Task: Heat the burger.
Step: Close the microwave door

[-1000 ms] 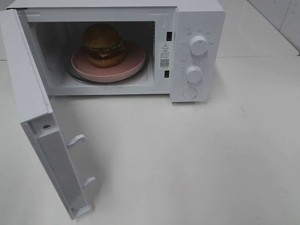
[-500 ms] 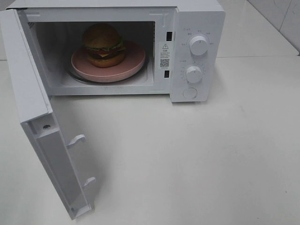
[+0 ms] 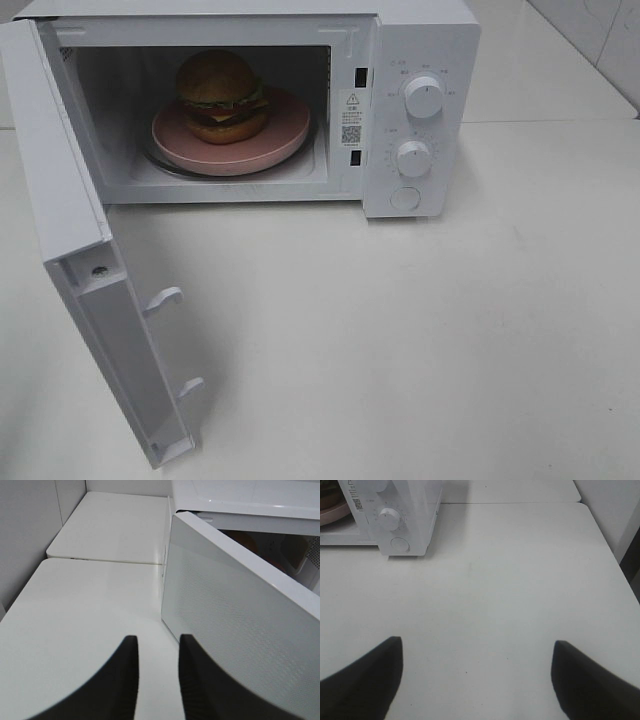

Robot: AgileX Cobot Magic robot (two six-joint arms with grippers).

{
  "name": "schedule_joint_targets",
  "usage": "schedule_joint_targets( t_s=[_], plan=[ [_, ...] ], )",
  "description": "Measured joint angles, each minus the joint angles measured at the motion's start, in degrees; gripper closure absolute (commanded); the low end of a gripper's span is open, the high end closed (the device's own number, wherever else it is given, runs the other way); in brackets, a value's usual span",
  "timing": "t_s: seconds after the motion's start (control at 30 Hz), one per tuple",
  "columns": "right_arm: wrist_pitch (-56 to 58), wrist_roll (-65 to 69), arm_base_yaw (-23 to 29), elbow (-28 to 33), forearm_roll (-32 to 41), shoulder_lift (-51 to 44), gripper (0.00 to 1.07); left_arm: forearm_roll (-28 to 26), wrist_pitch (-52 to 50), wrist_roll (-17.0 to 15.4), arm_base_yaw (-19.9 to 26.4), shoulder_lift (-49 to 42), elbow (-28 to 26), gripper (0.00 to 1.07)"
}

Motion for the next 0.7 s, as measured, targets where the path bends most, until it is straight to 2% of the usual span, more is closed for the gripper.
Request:
schedule_joint_targets(
  t_s=[0.03,0.1,0.43,0.5,0.53,0.6,0.7],
  plan=[
    [0.0,0.0,0.0,0.0,0.0,0.0,0.31,0.0,-0.6,0.0,0.0,1.1,0.0,1.05],
    [0.0,0.0,0.0,0.0,0.0,0.0,0.31,0.0,-1.9,0.0,0.0,4.0,0.1,1.07],
    [0.0,0.0,0.0,0.0,0.0,0.0,0.31,-0.5,-14.9,0.0,0.0,11.5,5.0,1.07],
    [0.0,0.0,0.0,0.0,0.0,0.0,0.31,-1.2,-23.0,0.0,0.0,13.7,8.8,1.07],
    [0.0,0.0,0.0,0.0,0.0,0.0,0.31,-1.2,-23.0,0.0,0.0,13.7,8.8,1.07],
    [0.0,0.0,0.0,0.0,0.0,0.0,0.31,-2.1,-30.9,0.0,0.0,15.3,11.7,1.07],
    [0.0,0.0,0.0,0.0,0.0,0.0,0.31,-2.8,-35.8,0.0,0.0,16.4,13.9,1.07]
  ],
)
